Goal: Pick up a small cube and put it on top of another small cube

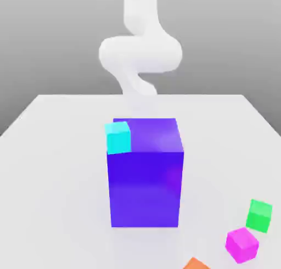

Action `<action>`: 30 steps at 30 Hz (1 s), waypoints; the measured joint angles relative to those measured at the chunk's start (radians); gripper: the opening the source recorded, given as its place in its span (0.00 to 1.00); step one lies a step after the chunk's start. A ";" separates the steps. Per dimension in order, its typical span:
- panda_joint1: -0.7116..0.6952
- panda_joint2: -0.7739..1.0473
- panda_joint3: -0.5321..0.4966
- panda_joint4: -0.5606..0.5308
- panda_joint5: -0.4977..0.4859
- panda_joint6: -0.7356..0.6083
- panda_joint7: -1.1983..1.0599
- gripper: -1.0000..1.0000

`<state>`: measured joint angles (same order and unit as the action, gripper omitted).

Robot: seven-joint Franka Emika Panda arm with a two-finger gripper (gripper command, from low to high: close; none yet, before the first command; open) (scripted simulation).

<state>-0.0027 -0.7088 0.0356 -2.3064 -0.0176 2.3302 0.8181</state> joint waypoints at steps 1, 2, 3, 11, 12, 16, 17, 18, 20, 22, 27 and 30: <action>-0.001 0.039 0.015 -0.003 -0.008 0.013 0.008 0.50; -0.001 0.077 0.030 -0.005 -0.016 0.025 0.016 0.50; -0.002 0.114 0.044 -0.008 -0.024 0.038 0.024 0.50; 0.007 0.405 0.146 -0.028 -0.099 0.134 0.096 0.50; 0.010 0.441 0.157 -0.031 -0.110 0.146 0.105 0.50; 0.028 0.587 0.194 -0.041 -0.150 0.193 0.143 0.50; 0.038 0.623 0.201 -0.043 -0.159 0.205 0.152 0.50; 0.048 0.659 0.207 -0.046 -0.168 0.217 0.161 0.50; 0.073 0.731 0.216 -0.051 -0.183 0.241 0.176 0.50; 0.089 0.802 0.222 -0.056 -0.193 0.266 0.187 0.50; 0.128 0.976 0.249 -0.071 -0.197 0.331 0.201 0.50; 0.159 1.083 0.232 -0.061 -0.227 0.394 0.227 0.50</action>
<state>0.1560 0.3742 0.2679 -2.3672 -0.2447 2.7239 1.0455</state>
